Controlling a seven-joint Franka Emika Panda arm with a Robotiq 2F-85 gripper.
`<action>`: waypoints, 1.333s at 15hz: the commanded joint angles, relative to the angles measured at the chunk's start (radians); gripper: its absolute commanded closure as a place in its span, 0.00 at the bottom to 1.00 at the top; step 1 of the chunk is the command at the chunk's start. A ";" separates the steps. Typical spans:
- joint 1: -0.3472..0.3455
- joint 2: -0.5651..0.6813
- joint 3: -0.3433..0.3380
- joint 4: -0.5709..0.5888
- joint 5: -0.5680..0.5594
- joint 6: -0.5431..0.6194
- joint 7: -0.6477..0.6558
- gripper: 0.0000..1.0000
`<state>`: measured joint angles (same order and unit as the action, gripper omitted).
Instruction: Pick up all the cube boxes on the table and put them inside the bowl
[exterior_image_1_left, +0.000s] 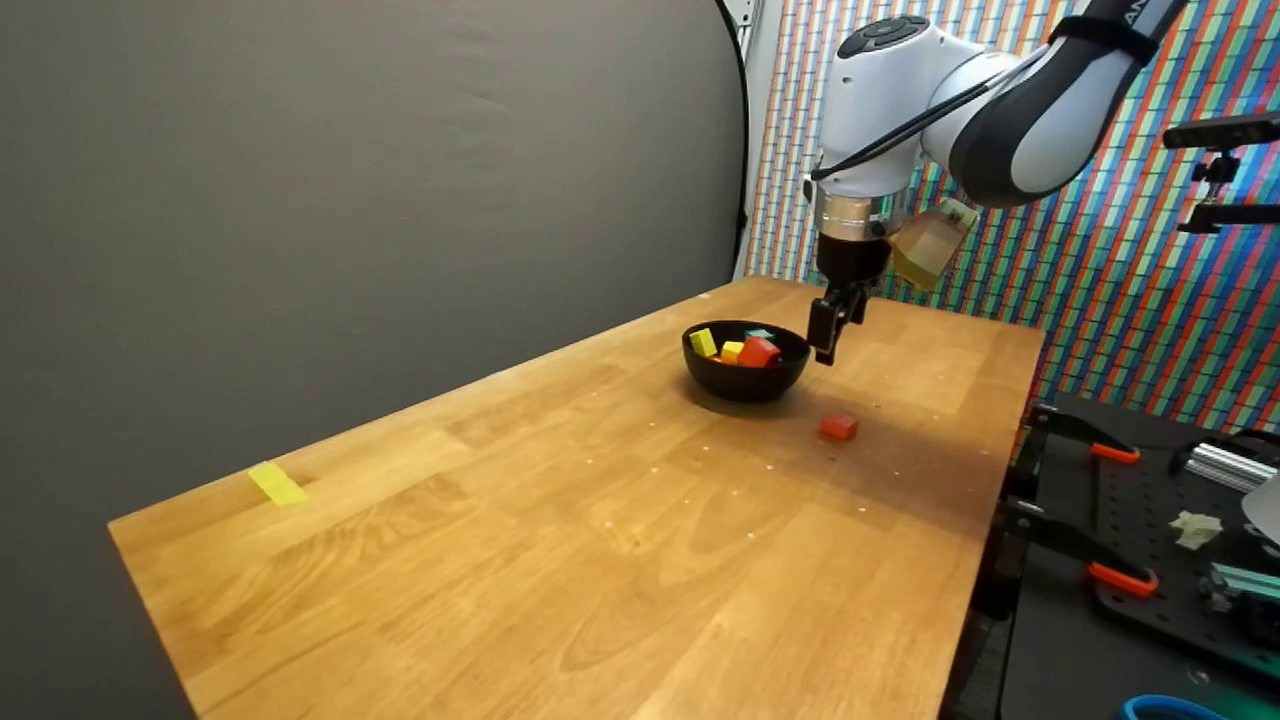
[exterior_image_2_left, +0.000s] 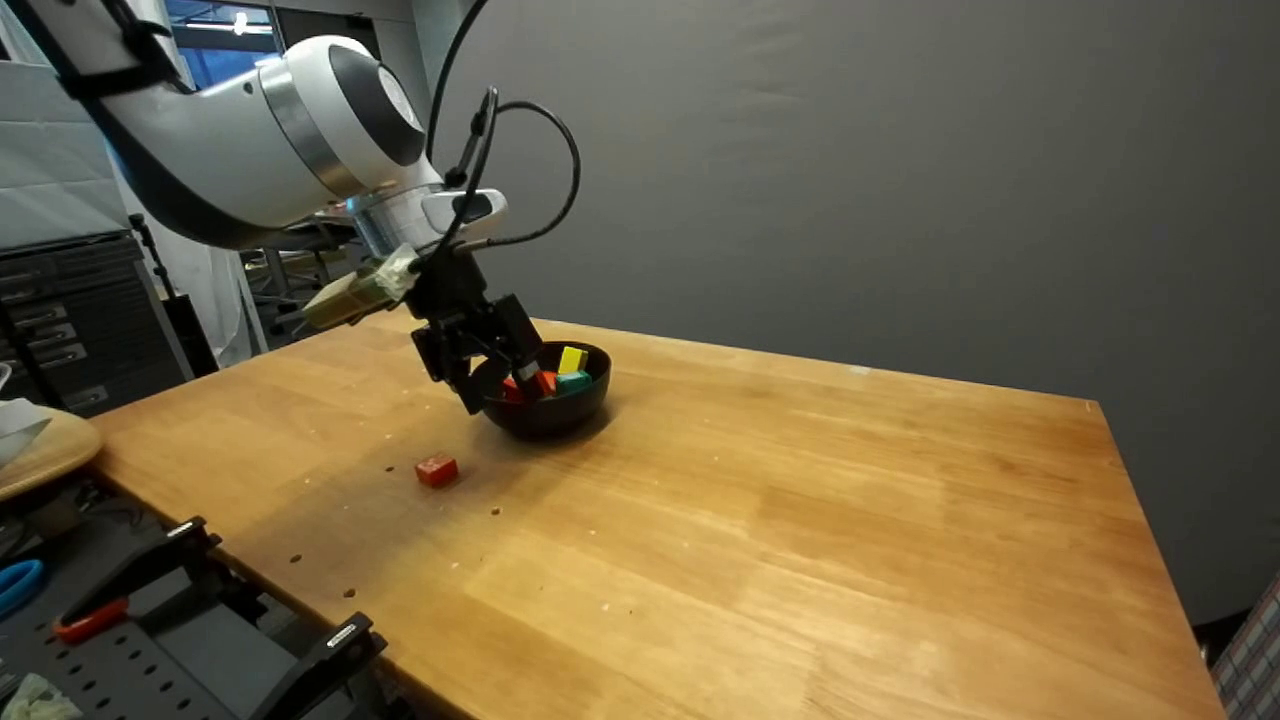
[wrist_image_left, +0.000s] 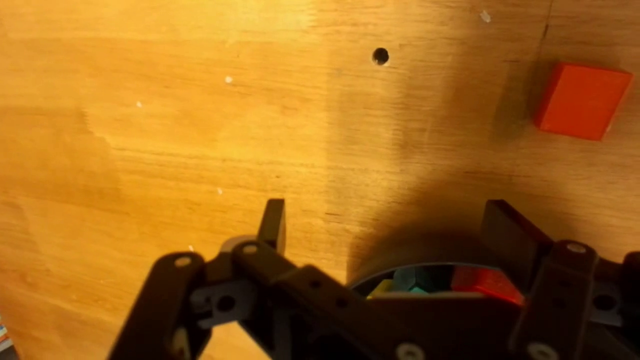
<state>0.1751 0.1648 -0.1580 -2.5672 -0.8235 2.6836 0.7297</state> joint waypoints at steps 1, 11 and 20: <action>-0.027 0.011 0.026 -0.019 0.059 0.135 -0.129 0.00; -0.097 0.002 0.124 -0.193 0.203 0.505 -0.310 0.00; -0.234 0.133 0.354 -0.138 0.365 0.310 -0.385 0.00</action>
<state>0.0009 0.2680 0.1241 -2.7440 -0.5229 3.0287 0.3988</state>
